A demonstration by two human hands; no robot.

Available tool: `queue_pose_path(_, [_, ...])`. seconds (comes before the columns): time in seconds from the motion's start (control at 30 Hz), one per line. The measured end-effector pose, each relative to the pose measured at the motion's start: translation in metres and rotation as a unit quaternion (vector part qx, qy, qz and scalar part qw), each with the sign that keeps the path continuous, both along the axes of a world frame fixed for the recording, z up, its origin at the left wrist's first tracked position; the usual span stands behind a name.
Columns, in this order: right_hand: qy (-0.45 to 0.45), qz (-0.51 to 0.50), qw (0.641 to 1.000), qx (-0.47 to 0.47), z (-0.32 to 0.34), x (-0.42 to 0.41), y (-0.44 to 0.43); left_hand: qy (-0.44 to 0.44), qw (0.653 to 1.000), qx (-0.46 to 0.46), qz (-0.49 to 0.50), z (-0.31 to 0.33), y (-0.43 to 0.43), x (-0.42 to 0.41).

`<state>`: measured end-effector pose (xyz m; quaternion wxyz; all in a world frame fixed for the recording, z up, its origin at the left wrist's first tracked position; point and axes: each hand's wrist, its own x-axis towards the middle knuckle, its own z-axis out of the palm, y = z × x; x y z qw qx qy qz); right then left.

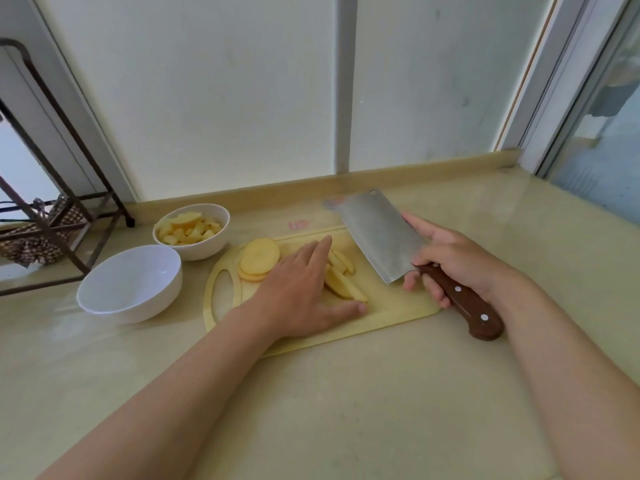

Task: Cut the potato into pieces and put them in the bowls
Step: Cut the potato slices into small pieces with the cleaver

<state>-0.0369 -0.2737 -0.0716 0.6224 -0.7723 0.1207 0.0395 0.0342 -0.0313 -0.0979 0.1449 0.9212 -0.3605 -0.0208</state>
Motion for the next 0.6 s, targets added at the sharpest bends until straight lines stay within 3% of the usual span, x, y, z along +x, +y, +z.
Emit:
queue_pose_path(0.37, [-0.017, 0.012, 0.997, 0.074, -0.004, 0.004, -0.012, 0.04, 0.996, -0.068, 0.029, 0.003, -0.005, -0.002])
queue_pose_path(0.6, [-0.016, 0.019, 0.995, 0.094, -0.005, 0.004, -0.015, 0.066, 0.998, -0.023, 0.004, 0.01, -0.006, 0.003])
